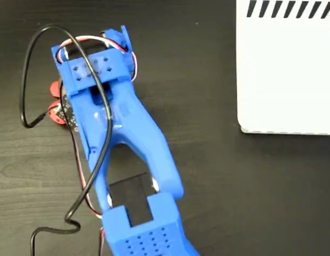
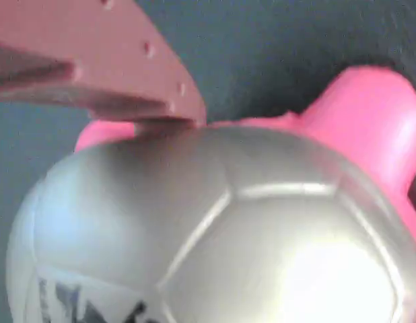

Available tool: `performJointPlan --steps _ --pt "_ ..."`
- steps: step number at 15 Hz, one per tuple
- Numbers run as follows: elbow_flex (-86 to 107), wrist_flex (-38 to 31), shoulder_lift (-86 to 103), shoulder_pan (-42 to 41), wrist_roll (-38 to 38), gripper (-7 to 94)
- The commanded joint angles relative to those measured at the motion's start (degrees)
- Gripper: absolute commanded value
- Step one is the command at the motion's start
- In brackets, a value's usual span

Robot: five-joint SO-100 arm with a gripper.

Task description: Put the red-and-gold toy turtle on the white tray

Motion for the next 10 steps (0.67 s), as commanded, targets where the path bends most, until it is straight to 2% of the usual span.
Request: performJointPlan --steps 1,2,3,8,10 --pt "-1.0 -0.5 2.4 -0.5 1.3 24" --pt "-1.0 -1.1 2.4 -0.5 2.0 11" --pt "-1.0 -1.1 2.4 -0.6 2.2 1" --pt "-1.3 -1.2 3.9 -1.1 5.9 0" --pt "-3.3 1.4 6.2 -1.5 8.6 0"
